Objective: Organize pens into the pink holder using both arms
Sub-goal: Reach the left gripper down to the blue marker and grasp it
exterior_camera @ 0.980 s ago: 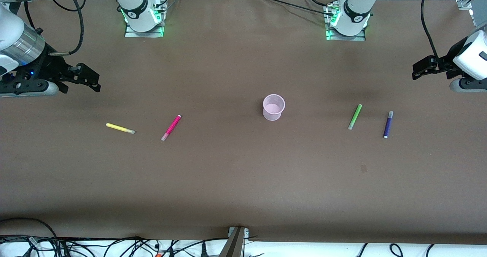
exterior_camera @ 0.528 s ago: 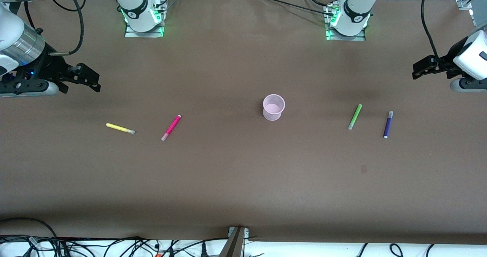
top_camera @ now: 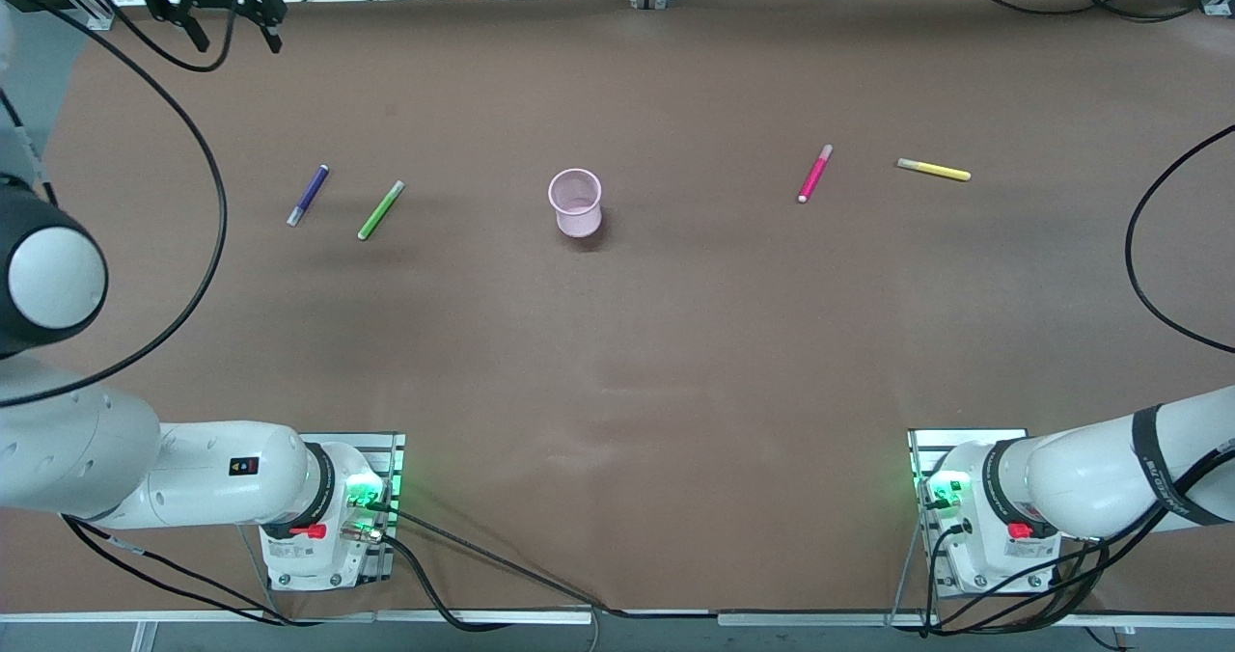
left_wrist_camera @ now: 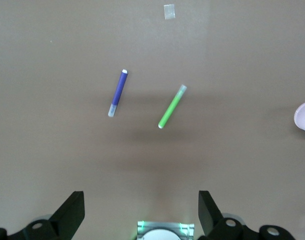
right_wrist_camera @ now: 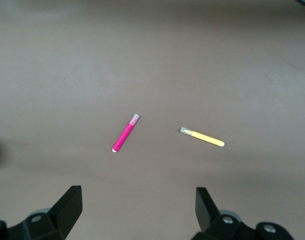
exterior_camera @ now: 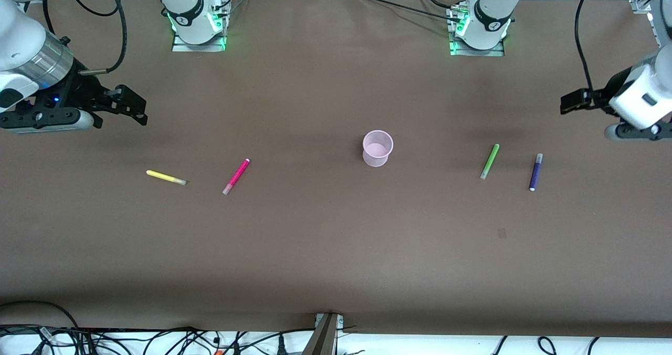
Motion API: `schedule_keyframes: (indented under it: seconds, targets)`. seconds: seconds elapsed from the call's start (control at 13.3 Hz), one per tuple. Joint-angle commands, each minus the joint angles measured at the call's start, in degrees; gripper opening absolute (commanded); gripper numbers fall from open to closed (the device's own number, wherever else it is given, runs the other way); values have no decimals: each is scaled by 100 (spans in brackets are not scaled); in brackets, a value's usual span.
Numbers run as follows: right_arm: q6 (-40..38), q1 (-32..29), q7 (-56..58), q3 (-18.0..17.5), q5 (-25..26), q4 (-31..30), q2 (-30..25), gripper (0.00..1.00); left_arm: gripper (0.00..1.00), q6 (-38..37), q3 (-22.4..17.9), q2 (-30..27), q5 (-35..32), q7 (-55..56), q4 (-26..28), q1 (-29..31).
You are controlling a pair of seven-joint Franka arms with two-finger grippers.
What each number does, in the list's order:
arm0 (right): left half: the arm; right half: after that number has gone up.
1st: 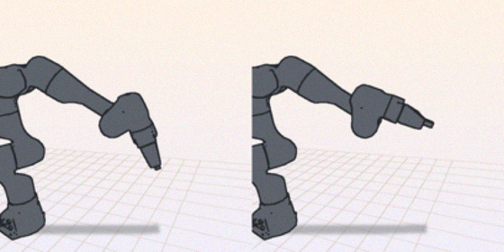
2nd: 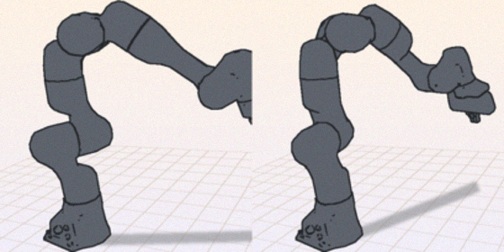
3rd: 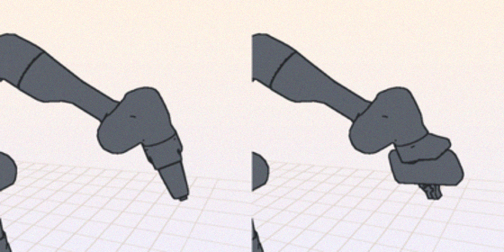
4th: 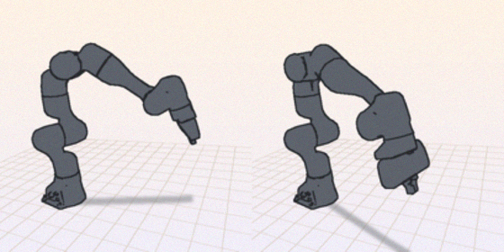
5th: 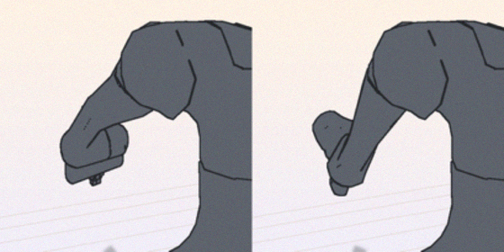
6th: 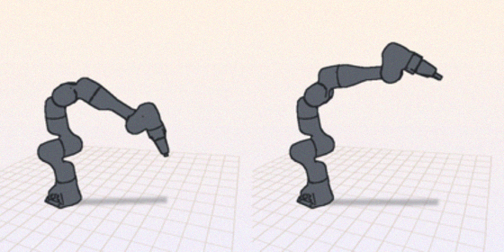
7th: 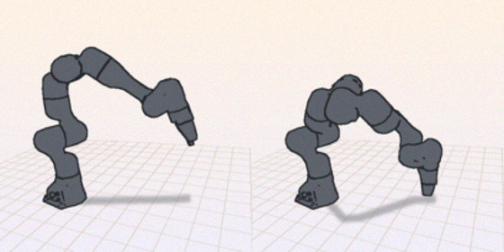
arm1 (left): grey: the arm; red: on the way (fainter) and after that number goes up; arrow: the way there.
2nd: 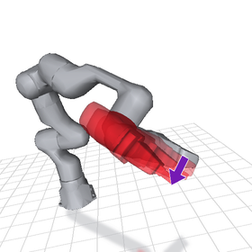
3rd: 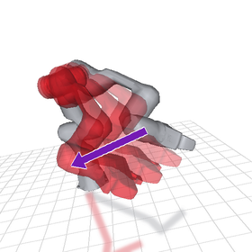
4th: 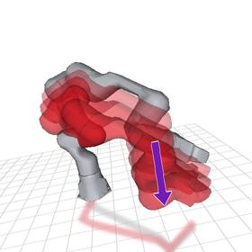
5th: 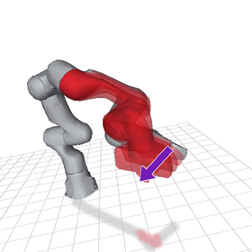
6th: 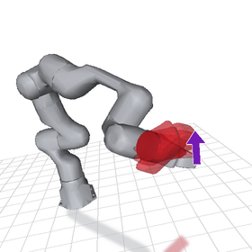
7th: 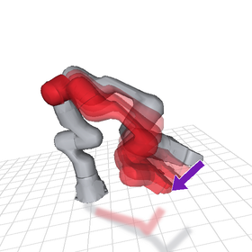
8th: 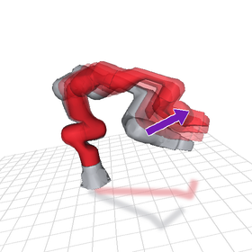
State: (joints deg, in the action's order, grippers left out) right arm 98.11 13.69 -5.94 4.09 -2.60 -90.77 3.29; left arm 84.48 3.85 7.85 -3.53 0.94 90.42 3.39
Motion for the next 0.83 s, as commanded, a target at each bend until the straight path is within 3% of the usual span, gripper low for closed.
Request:
schedule_keyframes:
  seconds: [0.0,0.38,0.75]
  targets:
    - [-64,2,-30,-5,-48,42,-39,100,100,244,-7,531,-183,-574,-77,-14]
    - [-73,-7,-4,21,-48,33,-39,100,100,1814,-16,1735,-675,-2166,151,206]
    - [-73,-16,-4,21,-57,33,-39,100,100,3949,-8,2403,-667,-3580,986,943]
